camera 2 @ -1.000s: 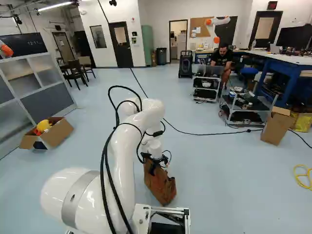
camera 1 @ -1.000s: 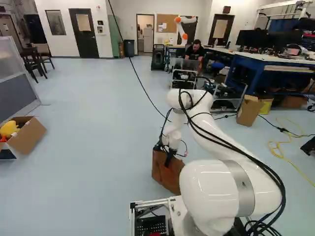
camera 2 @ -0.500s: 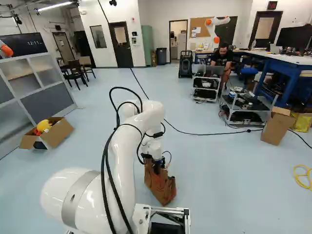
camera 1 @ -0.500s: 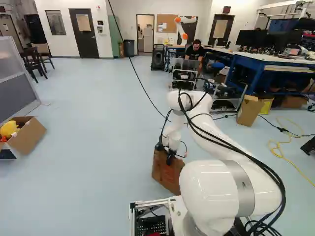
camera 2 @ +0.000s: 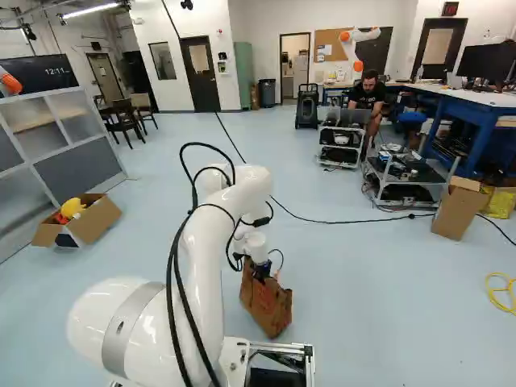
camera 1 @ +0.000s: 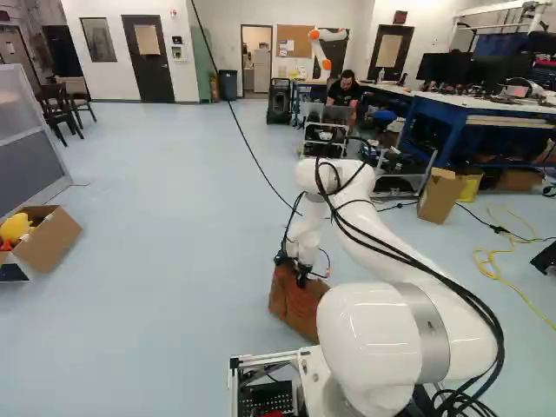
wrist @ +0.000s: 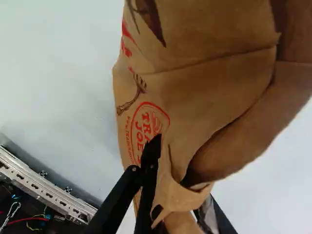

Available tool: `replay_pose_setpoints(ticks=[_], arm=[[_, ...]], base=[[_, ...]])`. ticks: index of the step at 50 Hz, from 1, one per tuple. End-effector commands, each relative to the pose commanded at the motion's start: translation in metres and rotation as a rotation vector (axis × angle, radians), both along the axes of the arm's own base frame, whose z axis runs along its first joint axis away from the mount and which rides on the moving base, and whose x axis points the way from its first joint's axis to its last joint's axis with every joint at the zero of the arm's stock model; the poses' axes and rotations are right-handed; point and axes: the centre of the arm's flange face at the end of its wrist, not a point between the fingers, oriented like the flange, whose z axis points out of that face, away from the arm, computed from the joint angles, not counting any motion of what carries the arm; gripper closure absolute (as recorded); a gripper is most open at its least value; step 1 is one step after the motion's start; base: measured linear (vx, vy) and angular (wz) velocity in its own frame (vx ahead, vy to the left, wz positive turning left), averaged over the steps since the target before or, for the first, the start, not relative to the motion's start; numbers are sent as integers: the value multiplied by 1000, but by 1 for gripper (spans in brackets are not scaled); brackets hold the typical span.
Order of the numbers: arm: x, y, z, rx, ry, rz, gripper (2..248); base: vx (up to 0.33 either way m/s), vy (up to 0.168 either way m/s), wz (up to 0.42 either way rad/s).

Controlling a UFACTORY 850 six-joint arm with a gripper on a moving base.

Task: Pick up the grocery bag from the ground

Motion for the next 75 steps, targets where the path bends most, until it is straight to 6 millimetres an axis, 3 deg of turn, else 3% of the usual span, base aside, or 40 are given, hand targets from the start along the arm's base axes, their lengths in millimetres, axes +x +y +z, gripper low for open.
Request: replay_pose_setpoints(ticks=[31, 75], arm=[[-7, -1, 86, -7, -23, -72, 232], [-43, 3, 210, -21, -74, -381, 232]], base=[[0, 0, 0], [0, 0, 0]])
